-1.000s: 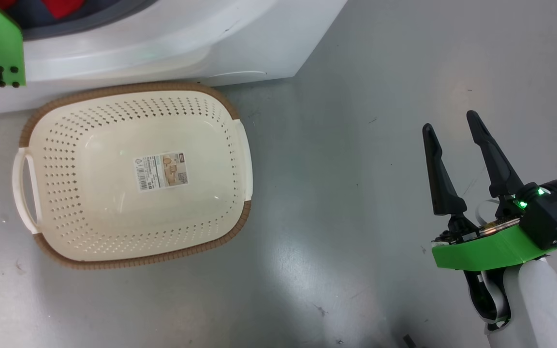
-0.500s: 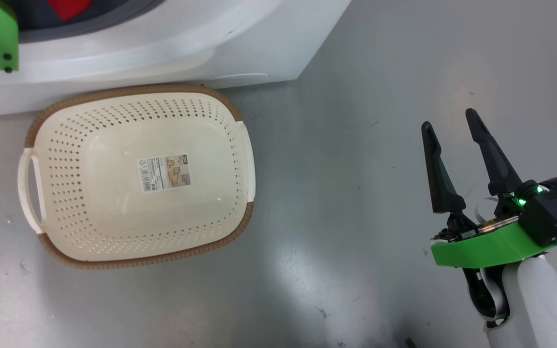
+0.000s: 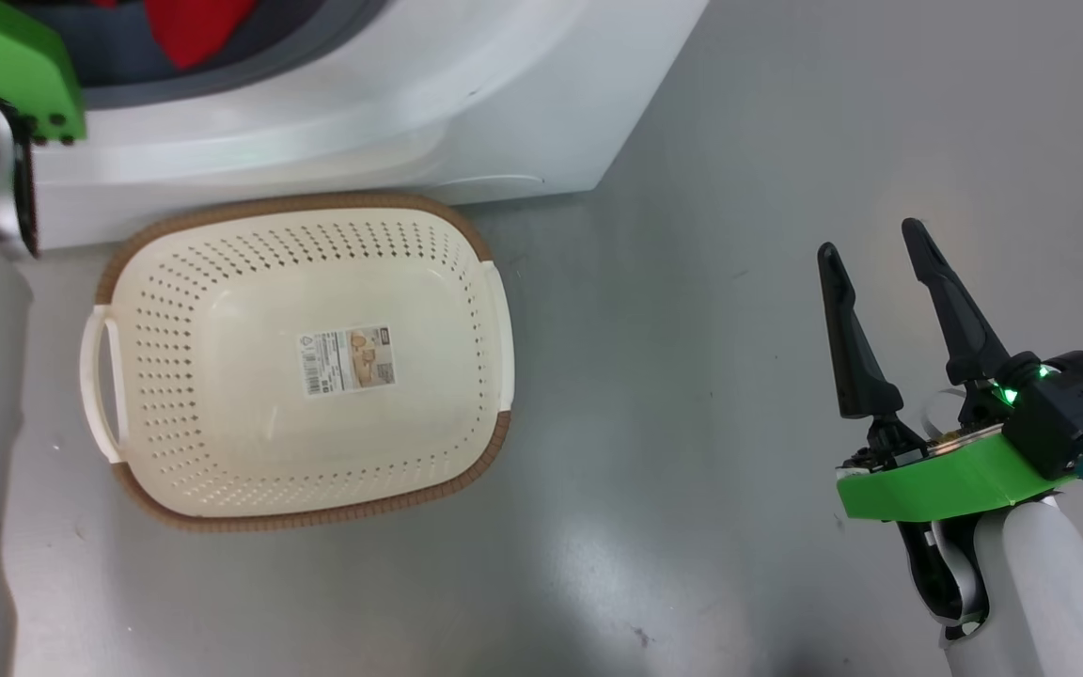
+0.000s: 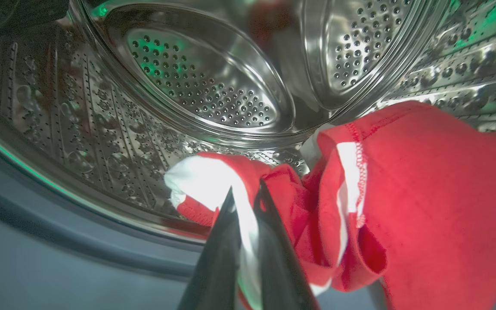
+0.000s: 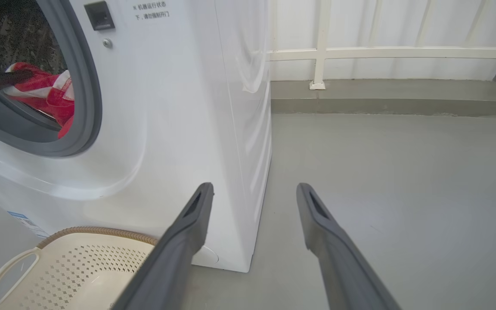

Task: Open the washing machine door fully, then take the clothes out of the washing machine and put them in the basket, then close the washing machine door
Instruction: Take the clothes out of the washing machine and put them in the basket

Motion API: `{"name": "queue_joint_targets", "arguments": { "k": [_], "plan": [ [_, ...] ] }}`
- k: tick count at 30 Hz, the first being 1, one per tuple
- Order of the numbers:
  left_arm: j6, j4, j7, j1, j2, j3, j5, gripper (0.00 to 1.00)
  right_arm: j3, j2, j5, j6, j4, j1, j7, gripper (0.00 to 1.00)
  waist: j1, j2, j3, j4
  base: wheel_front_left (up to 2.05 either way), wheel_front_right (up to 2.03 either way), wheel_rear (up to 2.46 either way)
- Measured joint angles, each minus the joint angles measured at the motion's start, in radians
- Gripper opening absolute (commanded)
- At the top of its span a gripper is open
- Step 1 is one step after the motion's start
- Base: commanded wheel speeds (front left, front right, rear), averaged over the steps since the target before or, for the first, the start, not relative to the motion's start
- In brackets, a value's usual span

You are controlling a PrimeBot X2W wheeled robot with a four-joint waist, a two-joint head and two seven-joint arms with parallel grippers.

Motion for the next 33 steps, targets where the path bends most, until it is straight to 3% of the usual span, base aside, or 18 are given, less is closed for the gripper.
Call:
{"name": "queue_joint_targets", "arguments": {
  "k": [8, 14, 33],
  "plan": [
    [-0.026, -0.218, -0.007, 0.168, -0.021, 0.061, -0.077, 0.00, 0.002, -0.001, 0.000, 0.000, 0.013, 0.004, 0.000, 1.00, 0.0000, 0.0000, -0.057, 0.014, 0.00, 0.00, 0.00],
    [-0.007, -0.452, -0.010, 0.332, -0.020, 0.097, -0.092, 0.00, 0.003, -0.001, -0.004, 0.000, 0.029, 0.019, 0.000, 1.00, 0.0000, 0.0000, -0.108, 0.021, 0.00, 0.00, 0.00],
    [0.043, -0.851, -0.012, 0.779, -0.026, 0.076, -0.084, 0.00, 0.029, -0.001, -0.007, 0.000, 0.064, 0.082, 0.000, 1.00, 0.0000, 0.0000, -0.267, 0.033, 0.00, 0.00, 0.00]
  ]
}}
